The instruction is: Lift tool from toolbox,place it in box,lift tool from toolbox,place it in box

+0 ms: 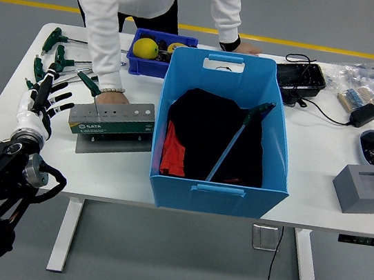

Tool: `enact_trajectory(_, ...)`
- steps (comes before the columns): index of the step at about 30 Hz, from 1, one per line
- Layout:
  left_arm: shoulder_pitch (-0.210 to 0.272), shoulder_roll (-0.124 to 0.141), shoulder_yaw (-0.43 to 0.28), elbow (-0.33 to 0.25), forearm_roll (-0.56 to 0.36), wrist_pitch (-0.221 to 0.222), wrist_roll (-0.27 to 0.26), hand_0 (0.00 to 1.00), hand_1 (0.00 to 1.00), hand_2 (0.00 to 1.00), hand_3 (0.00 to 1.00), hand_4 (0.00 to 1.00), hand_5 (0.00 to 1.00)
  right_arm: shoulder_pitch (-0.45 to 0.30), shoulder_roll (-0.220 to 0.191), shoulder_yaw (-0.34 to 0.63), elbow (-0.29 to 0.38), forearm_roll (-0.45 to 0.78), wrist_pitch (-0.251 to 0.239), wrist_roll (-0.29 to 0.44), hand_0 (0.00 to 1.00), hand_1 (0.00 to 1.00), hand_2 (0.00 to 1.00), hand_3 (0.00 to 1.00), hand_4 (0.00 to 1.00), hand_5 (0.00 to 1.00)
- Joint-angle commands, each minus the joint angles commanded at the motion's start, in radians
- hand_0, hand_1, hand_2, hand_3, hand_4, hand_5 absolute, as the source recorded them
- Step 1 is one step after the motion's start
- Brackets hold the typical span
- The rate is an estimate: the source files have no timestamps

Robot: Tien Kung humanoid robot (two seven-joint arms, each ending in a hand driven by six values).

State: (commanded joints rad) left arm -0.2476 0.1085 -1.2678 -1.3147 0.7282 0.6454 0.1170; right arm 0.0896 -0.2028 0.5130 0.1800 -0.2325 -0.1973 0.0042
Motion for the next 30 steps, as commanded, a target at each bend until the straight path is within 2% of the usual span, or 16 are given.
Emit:
enact_trajectory(3,0.000,0.002,0.001,0.001,-0.100,0.000,0.005,0.401,0.553,0.675,0.767,0.737,0.787,0.001,0.000,-0.001,0.000,0.004,0.000,0.001,0.679,0.664,0.729,0.574,0.775,0.690)
enact_trajectory(5,-0.002,0.004,0.000,0.003,-0.126,0.000,0.012,0.401,0.553,0.675,0.767,0.737,0.787,0.002,0.000,-0.002,0.000,0.007,0.000,0.002,0.679,0.664,0.729,0.574,0.775,0.690)
enact_trajectory(16,-0.026,0.017,0.002,0.024,-0.160,0.000,0.062,0.368,0.509,0.625,0.766,0.736,0.828,0.007,-0.002,-0.004,0.000,0.012,0.002,0.003,0.679,0.663,0.729,0.573,0.775,0.691)
enact_trajectory(24,-0.030,0.023,0.026,0.017,-0.205,-0.073,0.124,0.350,0.488,0.610,0.769,0.740,0.852,0.009,-0.003,-0.003,0.000,0.014,0.001,0.003,0.680,0.663,0.729,0.573,0.775,0.691)
enact_trajectory(30,-0.045,0.031,0.040,0.022,-0.213,-0.105,0.146,0.346,0.475,0.604,0.773,0.744,0.865,0.010,-0.003,-0.001,0.000,0.011,0.002,0.002,0.680,0.662,0.728,0.572,0.775,0.691)
